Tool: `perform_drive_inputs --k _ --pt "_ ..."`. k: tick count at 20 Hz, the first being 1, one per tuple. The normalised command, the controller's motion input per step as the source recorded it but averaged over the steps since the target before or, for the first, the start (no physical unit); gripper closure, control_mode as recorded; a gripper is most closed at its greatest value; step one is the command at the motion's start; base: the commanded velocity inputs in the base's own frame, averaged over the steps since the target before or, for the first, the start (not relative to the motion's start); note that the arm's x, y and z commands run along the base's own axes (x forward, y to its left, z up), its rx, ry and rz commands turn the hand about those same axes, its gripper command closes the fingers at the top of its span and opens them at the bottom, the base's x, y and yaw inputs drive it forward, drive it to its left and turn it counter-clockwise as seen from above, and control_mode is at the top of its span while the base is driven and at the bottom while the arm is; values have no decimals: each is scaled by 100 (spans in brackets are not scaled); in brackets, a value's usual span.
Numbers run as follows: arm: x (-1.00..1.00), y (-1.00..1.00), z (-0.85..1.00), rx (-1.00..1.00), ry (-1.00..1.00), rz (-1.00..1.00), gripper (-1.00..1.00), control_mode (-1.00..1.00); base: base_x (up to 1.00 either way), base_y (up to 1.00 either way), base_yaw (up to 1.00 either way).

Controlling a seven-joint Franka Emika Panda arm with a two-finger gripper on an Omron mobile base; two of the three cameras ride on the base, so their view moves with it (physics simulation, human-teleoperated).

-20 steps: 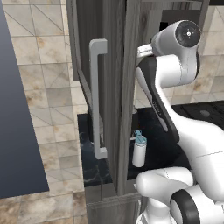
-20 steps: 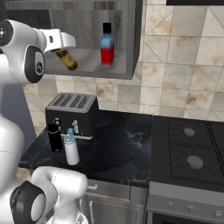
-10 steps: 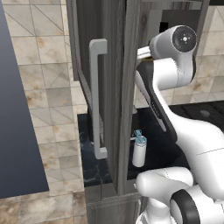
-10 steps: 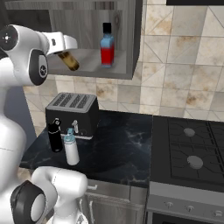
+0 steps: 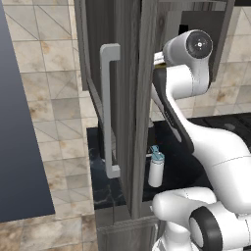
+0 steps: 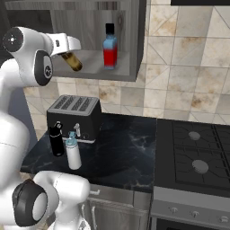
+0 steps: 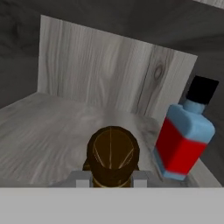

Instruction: Sort all alcoholic drinks to one cabinet, and non-alcoholic drinks to the other.

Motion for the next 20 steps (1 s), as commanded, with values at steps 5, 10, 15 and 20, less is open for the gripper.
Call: perform_drive_inputs --k 5,10,15,20 --pt "20 6 -1 0 0 0 100 -100 0 0 0" --pt "20 5 -3 0 0 0 100 -100 0 0 0" --pt "20 3 -3 0 0 0 100 -100 0 0 0" --pt "20 2 -2 0 0 0 100 -100 0 0 0"
